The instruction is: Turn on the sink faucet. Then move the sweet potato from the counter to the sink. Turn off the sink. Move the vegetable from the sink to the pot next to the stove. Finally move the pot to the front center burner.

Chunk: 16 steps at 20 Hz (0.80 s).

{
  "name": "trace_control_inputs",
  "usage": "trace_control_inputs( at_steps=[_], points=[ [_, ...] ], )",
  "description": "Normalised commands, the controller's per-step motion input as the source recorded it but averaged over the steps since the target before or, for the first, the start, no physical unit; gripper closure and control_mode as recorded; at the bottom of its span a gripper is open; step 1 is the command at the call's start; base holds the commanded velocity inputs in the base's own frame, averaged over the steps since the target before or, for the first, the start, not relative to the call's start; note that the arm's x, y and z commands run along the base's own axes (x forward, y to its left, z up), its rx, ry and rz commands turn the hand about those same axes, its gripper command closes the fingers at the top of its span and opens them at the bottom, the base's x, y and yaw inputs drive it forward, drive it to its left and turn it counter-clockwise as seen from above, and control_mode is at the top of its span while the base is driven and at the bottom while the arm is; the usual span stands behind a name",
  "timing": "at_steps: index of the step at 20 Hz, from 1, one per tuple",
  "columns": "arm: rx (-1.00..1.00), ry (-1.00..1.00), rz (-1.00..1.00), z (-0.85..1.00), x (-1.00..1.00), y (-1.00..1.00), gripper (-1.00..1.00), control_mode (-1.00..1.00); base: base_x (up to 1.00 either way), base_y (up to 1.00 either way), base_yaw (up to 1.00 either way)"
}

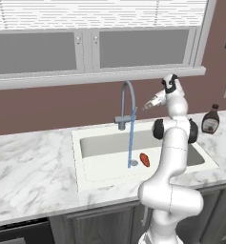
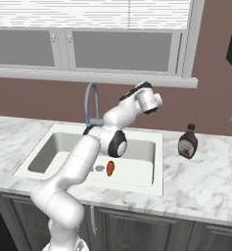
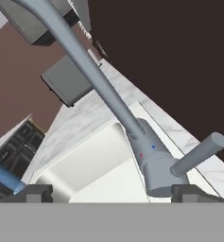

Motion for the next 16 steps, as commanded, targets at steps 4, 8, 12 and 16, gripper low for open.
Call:
trace_control_inputs(
  at_steps=[4, 8, 12, 16],
  points=[
    [0.0, -0.08, 0.0, -0.08, -0.26, 0.72, -1.0, -1.0, 0.0, 0.0, 0.0],
    [0.0, -0.07, 0.0, -0.05, -0.23, 0.68, -1.0, -1.0, 0.0, 0.0, 0.0],
    [0.0, -0.04, 0.0, 0.0, -0.21, 0.65, -1.0, -1.0, 0.0, 0.0, 0.0],
    [0.0, -0.04, 0.0, 0.0, -0.26, 0.62, -1.0, -1.0, 0.0, 0.0, 0.0]
  ],
)
